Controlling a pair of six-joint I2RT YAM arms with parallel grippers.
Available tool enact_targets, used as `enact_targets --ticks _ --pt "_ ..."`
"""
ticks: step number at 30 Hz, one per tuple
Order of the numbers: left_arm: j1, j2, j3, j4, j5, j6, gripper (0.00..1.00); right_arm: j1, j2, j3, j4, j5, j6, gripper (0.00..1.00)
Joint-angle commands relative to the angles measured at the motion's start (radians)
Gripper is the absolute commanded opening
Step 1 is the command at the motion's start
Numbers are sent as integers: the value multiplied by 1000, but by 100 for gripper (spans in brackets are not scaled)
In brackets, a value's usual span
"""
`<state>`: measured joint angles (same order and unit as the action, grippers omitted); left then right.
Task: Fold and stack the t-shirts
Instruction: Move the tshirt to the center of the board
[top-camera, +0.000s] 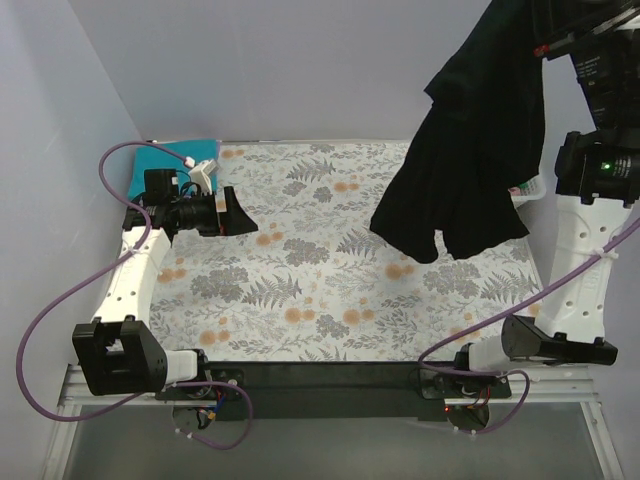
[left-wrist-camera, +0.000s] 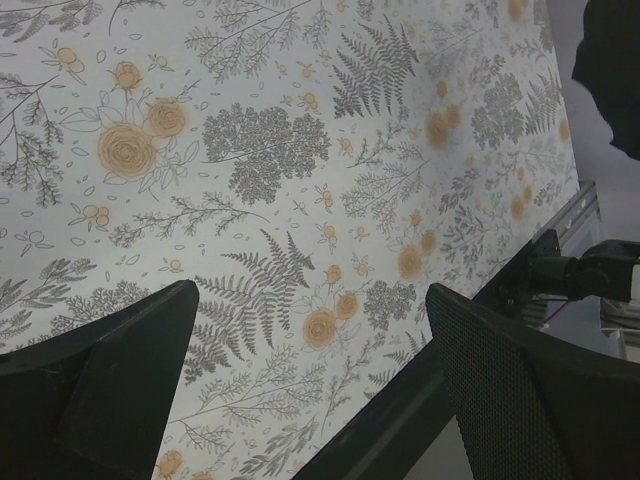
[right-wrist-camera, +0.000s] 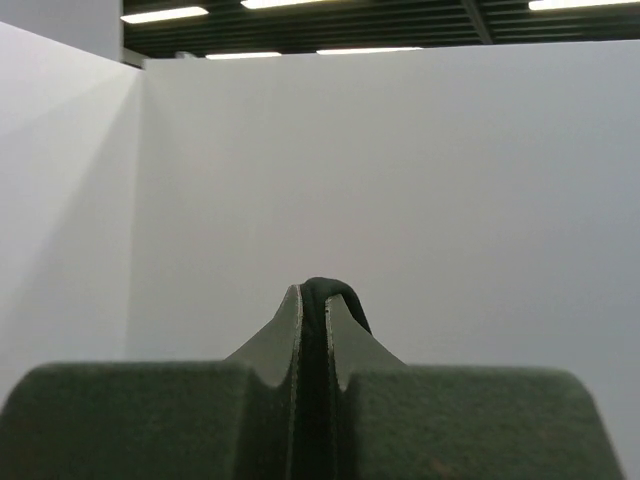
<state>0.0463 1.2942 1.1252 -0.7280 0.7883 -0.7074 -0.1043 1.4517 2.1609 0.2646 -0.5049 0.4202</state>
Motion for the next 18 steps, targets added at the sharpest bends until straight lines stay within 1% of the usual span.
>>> enact_targets --ticks 1,4,5,9,13,16,18 --pt "0 -32 13 27 -56 -27 98 122 -62 -73 97 -27 22 1" --pt "1 -22 30 24 -109 -36 98 228 -96 -125 97 -24 11 1" --pt "3 -26 31 29 -112 -43 98 244 -97 -131 96 -29 21 1" --pt "21 -27 36 45 -63 -76 98 331 -79 -151 71 -23 41 1" --pt "33 -10 60 49 -55 -89 98 432 -41 -136 32 -17 52 1" --pt "49 -4 73 44 -52 -87 98 489 -39 -196 22 5 39 1" --pt "58 -6 70 47 -47 -86 98 538 -40 -278 13 17 8 1"
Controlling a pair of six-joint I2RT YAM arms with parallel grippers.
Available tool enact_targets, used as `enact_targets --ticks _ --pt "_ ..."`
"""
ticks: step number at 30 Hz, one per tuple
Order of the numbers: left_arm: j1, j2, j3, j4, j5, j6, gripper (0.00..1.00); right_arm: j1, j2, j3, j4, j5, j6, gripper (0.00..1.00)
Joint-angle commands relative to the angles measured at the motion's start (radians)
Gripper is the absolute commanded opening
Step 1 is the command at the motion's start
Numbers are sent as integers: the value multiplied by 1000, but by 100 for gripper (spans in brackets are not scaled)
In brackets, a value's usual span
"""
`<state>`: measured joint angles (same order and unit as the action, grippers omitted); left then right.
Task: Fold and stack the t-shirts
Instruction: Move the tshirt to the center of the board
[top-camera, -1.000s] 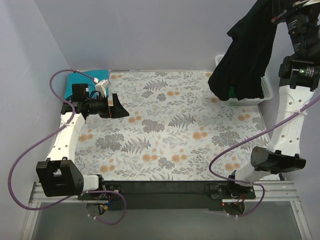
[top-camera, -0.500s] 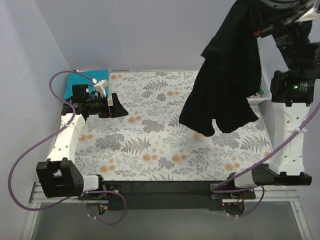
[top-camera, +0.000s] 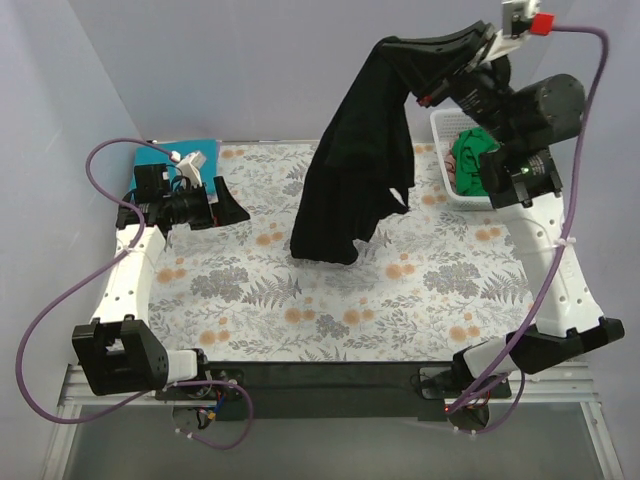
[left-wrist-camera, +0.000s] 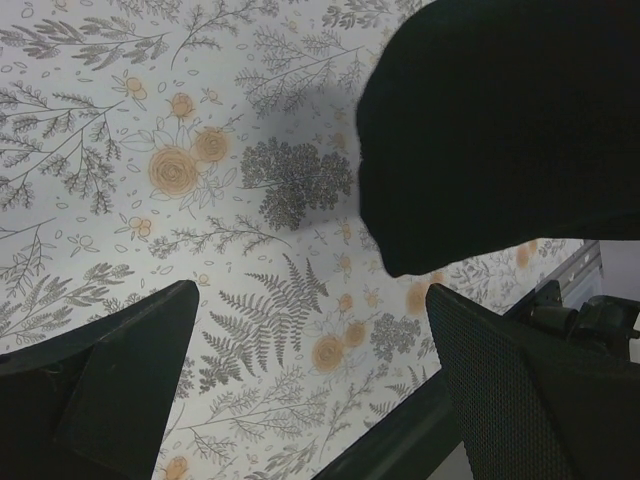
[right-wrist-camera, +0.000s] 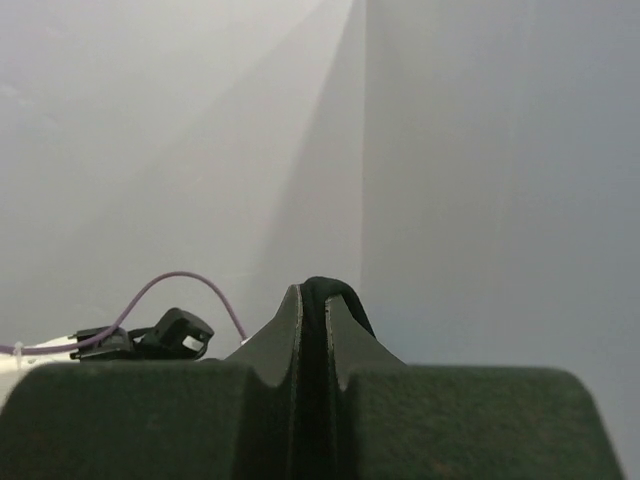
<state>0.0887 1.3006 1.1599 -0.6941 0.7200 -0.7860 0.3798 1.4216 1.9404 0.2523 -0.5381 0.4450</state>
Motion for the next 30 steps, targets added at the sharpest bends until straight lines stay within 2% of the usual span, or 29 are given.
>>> enact_targets --ticks 1,5,6,7,8,10,11,14,19,21,23,25,26,28,29,30 --pt "16 -17 29 15 22 -6 98 74 -12 -89 10 58 -28 1" --pt "19 -29 11 21 21 -6 98 159 -21 -334 -70 32 -49 1" --pt "19 -32 8 21 19 4 98 178 -26 -444 -93 32 -75 1" --pt "19 -40 4 19 15 8 98 188 -32 -501 -106 32 -97 9" --pt "20 -43 -3 13 15 14 98 194 -38 -542 -125 32 -120 39" --pt "20 -61 -8 2 21 46 98 195 -41 -625 -178 46 -170 62" --pt "20 -67 -9 -7 21 59 98 195 -56 -645 -188 56 -190 82" --pt "20 -87 -29 -10 42 97 98 195 -87 -681 -229 99 -271 97" --pt "19 -87 -49 -54 180 186 98 131 -116 -686 -360 80 -338 98" --pt "16 -87 -54 -80 257 264 98 52 -118 -707 -444 56 -362 98" --pt "-30 -96 -57 -111 262 341 98 -11 -105 -730 -522 8 -388 98" --pt "-99 -118 -57 -110 185 373 98 -99 -76 -765 -561 -35 -411 95" --pt "-195 -124 -60 -81 144 375 98 -128 -67 -777 -570 -48 -417 92" --pt "-300 -115 -60 -41 3 395 98 -205 -23 -791 -579 -83 -419 90" --pt "-411 -103 -49 -29 -55 402 98 -226 -4 -791 -579 -92 -419 88" --pt "-464 -62 -39 -19 -100 431 98 -263 13 -782 -584 -98 -414 88"
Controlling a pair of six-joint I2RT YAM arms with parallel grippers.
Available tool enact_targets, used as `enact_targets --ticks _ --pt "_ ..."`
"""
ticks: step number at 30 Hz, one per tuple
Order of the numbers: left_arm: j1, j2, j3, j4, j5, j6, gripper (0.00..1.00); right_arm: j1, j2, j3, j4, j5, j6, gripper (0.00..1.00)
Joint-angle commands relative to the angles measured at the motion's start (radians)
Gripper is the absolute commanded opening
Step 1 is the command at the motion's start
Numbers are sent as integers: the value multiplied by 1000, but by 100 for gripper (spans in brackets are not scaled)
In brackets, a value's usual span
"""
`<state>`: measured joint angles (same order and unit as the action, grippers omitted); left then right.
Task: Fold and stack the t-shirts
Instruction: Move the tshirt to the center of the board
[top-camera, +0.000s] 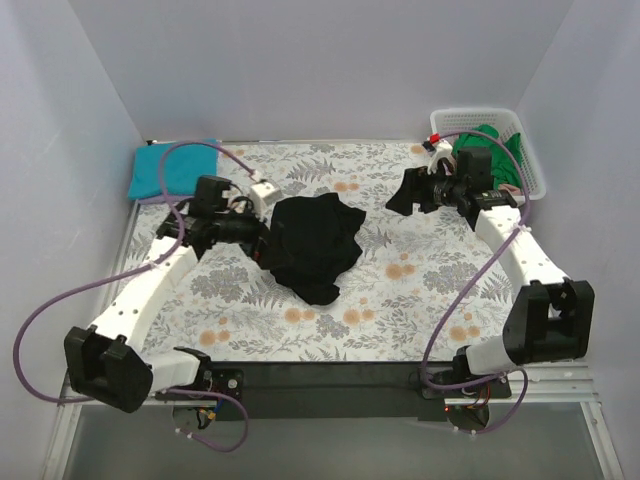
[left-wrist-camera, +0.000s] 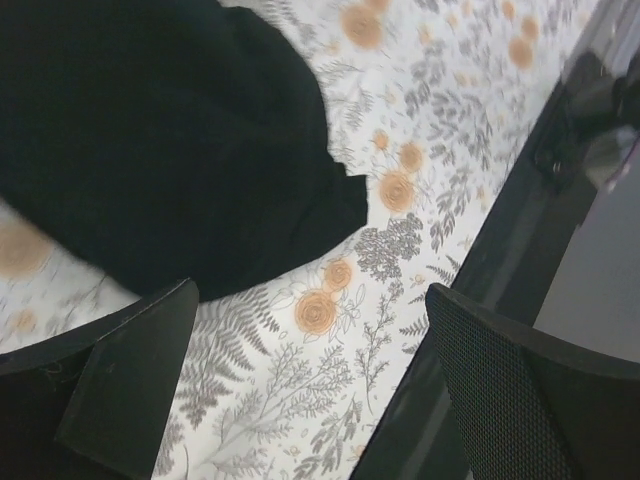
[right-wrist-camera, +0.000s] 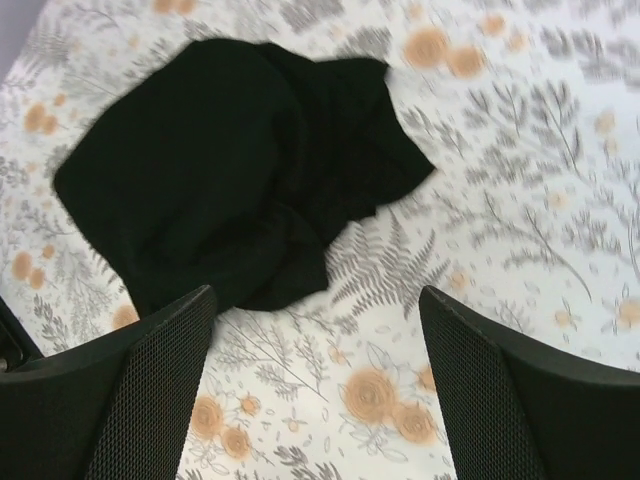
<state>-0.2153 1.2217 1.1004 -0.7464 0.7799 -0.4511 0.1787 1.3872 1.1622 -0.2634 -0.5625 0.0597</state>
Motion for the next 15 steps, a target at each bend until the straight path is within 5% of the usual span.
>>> enact_targets --ticks 1,7,15 --pt "-206 45 33 42 -248 112 98 -76 80 1 -71 -83 -28 88" --pt "-557 315 167 116 -628 251 98 -159 171 30 -114 -102 -35 87" --pt "-627 561 220 169 -766 276 98 -168 142 -53 -148 -126 -57 87"
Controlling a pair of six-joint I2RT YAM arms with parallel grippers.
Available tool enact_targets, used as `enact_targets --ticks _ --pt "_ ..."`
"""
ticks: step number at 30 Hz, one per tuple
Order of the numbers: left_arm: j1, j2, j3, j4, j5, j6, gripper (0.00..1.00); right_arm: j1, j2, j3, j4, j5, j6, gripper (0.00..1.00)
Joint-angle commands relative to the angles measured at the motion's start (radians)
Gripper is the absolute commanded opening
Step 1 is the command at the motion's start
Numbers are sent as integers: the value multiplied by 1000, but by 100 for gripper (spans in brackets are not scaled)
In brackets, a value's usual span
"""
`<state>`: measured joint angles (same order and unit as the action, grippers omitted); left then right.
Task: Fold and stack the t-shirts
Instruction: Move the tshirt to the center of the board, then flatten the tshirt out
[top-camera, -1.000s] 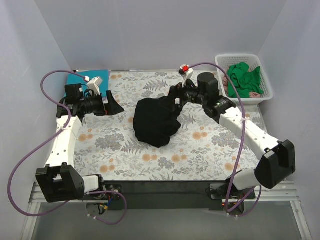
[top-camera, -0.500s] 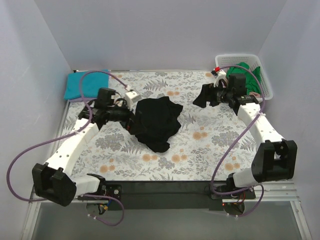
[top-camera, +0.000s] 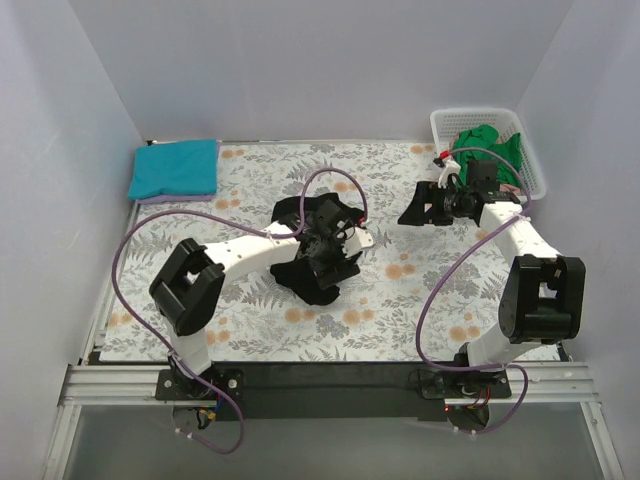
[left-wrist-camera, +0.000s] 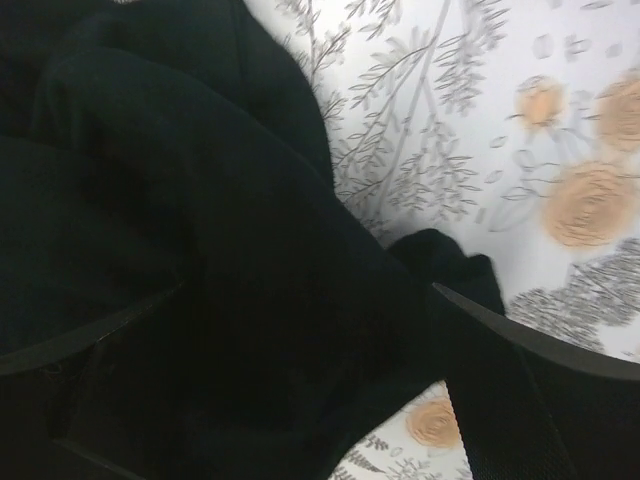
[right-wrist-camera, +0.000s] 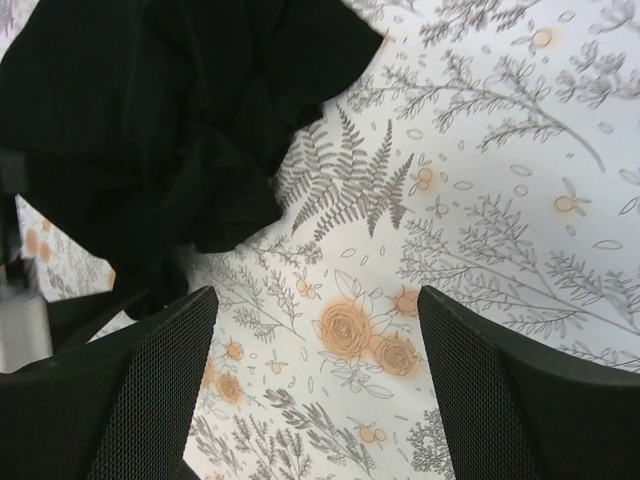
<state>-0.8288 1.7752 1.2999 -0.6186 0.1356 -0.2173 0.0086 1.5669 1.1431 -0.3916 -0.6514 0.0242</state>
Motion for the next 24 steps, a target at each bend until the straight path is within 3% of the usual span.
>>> enact_targets --ticks 1,2,3,4,5,6,7,9,10,12,14,16,20,24 --pt "-19 24 13 54 -160 42 98 1 -39 -39 -21 -40 -21 87" --pt "-29 39 12 56 -175 42 93 1 -41 -43 -21 -42 -21 88" --pt "-30 68 -11 72 -230 48 73 -25 -38 -57 -21 -45 -21 87" --pt "-30 69 -17 79 -231 49 73 -25 -38 -57 -21 -45 -21 87" --pt "-30 63 -16 83 -238 47 55 -27 -34 -57 -20 -45 -21 87" --pt "-30 29 -7 82 -234 26 46 -27 -36 -56 -21 -44 -21 87" --pt "-26 4 11 63 -182 9 38 -29 -36 -54 -21 -45 -21 87" --pt "-13 -78 102 25 -87 -28 5 -29 -36 -51 -20 -50 -21 88" --pt "20 -100 136 7 -36 -100 0 -29 -33 -43 -20 -60 -21 88" --pt "95 -123 283 -53 103 -158 0 -29 -31 -37 -21 -73 -21 87" --pt "242 -128 366 -104 279 -259 0 -29 -27 -26 -20 -91 -15 87" --pt "331 -125 458 -133 361 -298 0 -29 -31 -19 -21 -106 -12 87" --pt "341 -68 623 -149 505 -364 0 -44 -60 19 -21 -103 -17 88" --pt "294 88 933 -135 614 -427 0 -131 -65 81 -39 -154 -9 88"
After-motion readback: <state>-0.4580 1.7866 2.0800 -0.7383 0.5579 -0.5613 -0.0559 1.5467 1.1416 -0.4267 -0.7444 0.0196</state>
